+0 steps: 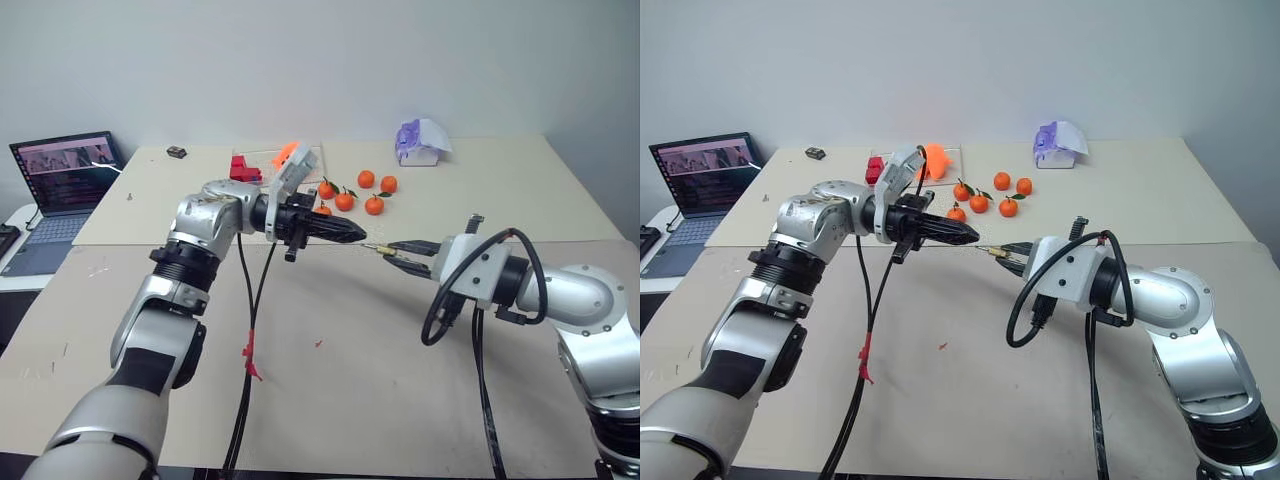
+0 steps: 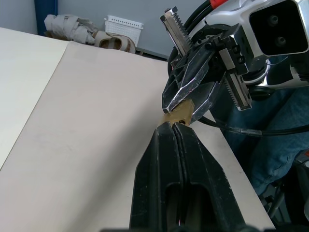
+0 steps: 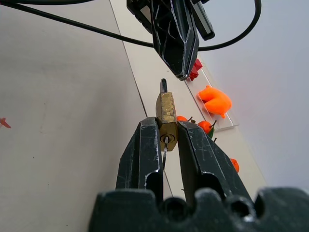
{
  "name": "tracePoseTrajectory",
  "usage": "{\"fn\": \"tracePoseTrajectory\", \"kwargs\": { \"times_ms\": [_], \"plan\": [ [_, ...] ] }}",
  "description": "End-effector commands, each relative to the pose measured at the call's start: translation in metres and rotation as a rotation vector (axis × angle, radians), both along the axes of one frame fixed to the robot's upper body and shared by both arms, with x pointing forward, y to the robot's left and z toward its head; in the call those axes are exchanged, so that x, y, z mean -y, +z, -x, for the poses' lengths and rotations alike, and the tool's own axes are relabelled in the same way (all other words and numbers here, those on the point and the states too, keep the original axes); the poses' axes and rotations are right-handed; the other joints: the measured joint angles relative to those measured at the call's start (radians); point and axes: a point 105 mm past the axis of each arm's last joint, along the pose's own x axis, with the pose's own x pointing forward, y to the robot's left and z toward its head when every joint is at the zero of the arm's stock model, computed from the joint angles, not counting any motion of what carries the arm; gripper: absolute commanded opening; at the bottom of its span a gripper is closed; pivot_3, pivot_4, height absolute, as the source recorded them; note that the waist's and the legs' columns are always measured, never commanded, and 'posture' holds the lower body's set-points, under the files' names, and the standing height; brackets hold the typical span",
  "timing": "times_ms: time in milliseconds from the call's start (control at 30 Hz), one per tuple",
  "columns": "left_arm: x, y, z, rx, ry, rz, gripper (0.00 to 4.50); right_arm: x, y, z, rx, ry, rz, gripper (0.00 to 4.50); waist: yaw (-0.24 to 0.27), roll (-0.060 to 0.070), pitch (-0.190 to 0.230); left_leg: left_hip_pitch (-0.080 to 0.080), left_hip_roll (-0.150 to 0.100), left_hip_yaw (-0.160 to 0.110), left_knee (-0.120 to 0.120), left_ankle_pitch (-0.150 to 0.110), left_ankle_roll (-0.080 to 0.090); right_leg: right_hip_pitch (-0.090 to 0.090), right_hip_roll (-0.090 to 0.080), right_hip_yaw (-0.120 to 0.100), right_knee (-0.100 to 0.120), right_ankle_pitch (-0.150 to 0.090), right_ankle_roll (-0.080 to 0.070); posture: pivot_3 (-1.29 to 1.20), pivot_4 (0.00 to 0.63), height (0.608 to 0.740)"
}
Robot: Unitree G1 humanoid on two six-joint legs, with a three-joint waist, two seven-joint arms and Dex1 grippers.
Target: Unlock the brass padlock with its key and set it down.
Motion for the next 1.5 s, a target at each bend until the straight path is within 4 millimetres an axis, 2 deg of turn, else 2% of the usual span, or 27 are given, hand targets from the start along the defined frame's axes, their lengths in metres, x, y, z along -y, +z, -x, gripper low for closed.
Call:
{"fn": "tracePoseTrajectory", "kwargs": {
  "times_ms": [33,367,800,967,1133,1167,1200,1333,1433,1500],
  "plan": [
    [0.004,-0.001,0.009,0.038,-0.048,-0.018,0.04,-0.009,0.016,0.006,0.064,0.032,-0.025,0.11,0.000,0.000,0.000,0.000,0.000,0.000,0.000,0.000,0.000,0.000,0.000,0.000,0.000,0.000,0.000,0.00,0.150,0.726],
    [0.005,-0.009,0.012,0.043,-0.057,-0.031,0.04,-0.011,0.024,0.006,0.076,0.029,-0.030,0.11,0.000,0.000,0.000,0.000,0.000,0.000,0.000,0.000,0.000,0.000,0.000,0.000,0.000,0.000,0.000,0.00,0.150,0.726],
    [0.000,-0.008,-0.002,0.068,0.011,-0.023,0.04,-0.014,0.028,0.012,0.003,0.031,-0.086,0.11,0.000,0.000,0.000,0.000,0.000,0.000,0.000,0.000,0.000,0.000,0.000,0.000,0.000,0.000,0.000,0.00,0.150,0.726],
    [-0.001,-0.010,-0.003,0.064,0.019,-0.033,0.04,-0.011,0.020,0.014,-0.022,0.020,-0.056,0.11,0.001,0.000,0.000,0.000,0.000,0.000,0.000,0.000,0.000,-0.001,0.000,0.000,0.000,0.000,0.000,0.00,0.150,0.726],
    [-0.015,-0.012,0.003,0.044,0.003,-0.073,0.04,0.001,0.006,0.009,-0.007,-0.011,0.017,0.11,-0.002,-0.001,0.001,-0.001,0.000,0.000,0.000,0.000,0.000,-0.001,0.000,0.000,-0.001,0.000,0.000,0.00,0.150,0.726],
    [-0.018,-0.012,0.005,0.036,-0.004,-0.084,0.54,0.001,0.003,0.008,0.008,-0.007,0.034,0.11,-0.004,-0.001,0.001,-0.001,0.000,0.000,0.000,0.000,0.000,-0.001,0.000,0.000,-0.001,0.000,0.000,0.00,0.150,0.726],
    [-0.021,-0.012,0.007,0.030,-0.009,-0.092,0.70,0.001,0.001,0.007,0.020,-0.002,0.046,0.11,-0.005,-0.001,0.001,-0.001,0.000,0.000,0.000,0.000,0.000,-0.001,0.000,0.000,0.000,0.000,0.000,0.00,0.150,0.726],
    [-0.030,-0.008,0.017,0.034,-0.028,-0.132,2.01,0.002,-0.016,0.001,0.158,0.046,0.194,0.11,-0.004,-0.001,0.001,0.000,0.000,0.000,0.000,0.000,0.000,-0.001,0.000,0.000,0.000,0.000,0.000,0.00,0.150,0.726],
    [-0.035,-0.003,0.021,0.032,-0.030,-0.147,3.23,-0.001,-0.028,0.001,0.234,0.100,0.256,0.11,-0.001,-0.002,0.001,0.000,0.000,0.000,0.000,0.000,0.000,-0.001,0.000,0.000,0.000,0.000,0.001,0.00,0.150,0.726],
    [-0.040,0.000,0.025,0.033,-0.035,-0.162,3.86,-0.005,-0.036,0.003,0.279,0.142,0.278,0.11,-0.001,-0.002,0.001,0.000,0.000,0.000,0.000,0.000,0.000,-0.001,0.000,0.000,0.000,0.000,0.001,0.00,0.150,0.726]
  ]
}}
